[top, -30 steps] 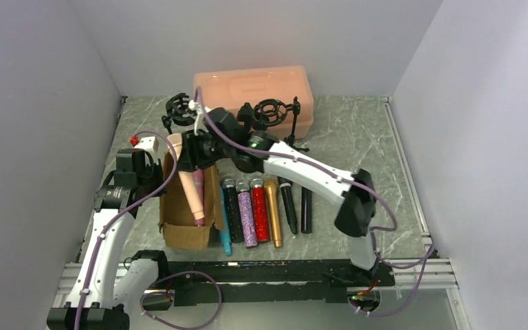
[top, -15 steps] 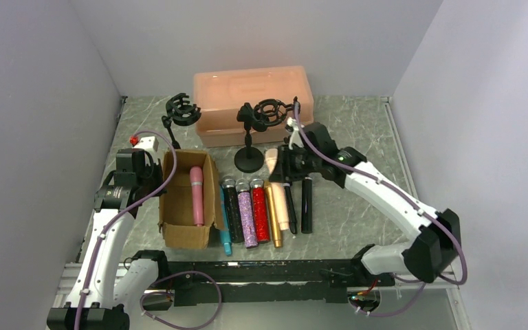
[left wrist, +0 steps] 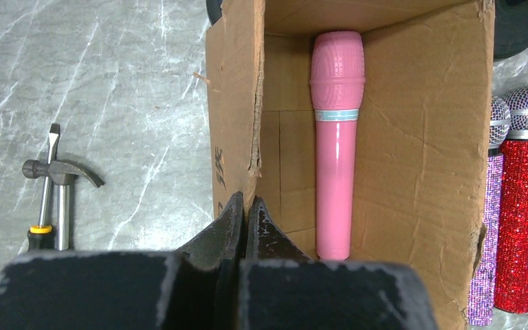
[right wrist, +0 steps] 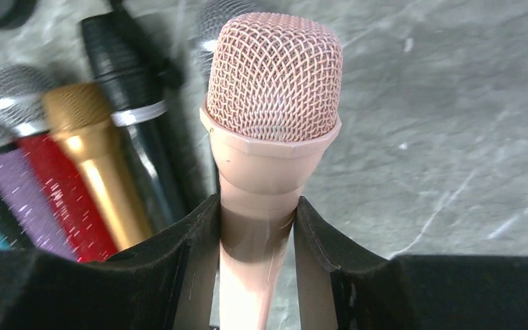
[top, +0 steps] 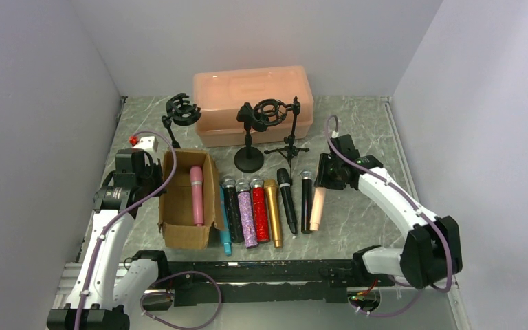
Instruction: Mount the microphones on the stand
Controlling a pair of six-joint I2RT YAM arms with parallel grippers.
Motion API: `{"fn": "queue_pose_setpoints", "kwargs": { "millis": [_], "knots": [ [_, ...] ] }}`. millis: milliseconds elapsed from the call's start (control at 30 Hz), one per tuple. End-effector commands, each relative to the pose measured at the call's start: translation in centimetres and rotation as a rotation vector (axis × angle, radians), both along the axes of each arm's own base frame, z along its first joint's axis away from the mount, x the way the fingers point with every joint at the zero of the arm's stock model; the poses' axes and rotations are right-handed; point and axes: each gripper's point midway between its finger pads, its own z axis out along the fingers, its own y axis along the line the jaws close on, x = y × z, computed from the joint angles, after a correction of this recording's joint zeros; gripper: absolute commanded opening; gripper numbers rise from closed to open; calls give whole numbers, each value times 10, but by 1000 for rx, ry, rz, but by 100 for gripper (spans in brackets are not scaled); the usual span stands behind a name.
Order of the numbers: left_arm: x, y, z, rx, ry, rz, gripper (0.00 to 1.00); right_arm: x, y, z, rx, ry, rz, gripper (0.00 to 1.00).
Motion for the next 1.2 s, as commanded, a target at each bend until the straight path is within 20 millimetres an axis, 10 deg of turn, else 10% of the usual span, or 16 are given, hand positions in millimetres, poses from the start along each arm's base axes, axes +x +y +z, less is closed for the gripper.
{"fn": "queue_pose_setpoints", "kwargs": {
  "millis": [0,267,633,967,1167],
  "knots": [
    [13,-5,32,-12,-117,-23,0,33,-29,-11,-158,-56,-120,11],
    [13,-6,33,-18,-118,-32,0,58,-36,-51,-247,5,-129,21],
    [13,-8,34,-26,-120,-40,0,70,-8,-45,-132,0,-51,61],
    [12,-9,36,-31,-120,-40,0,62,17,25,55,-132,-77,57],
    [13,-7,38,-28,-127,-23,0,23,111,85,134,-244,94,53]
  ]
}}
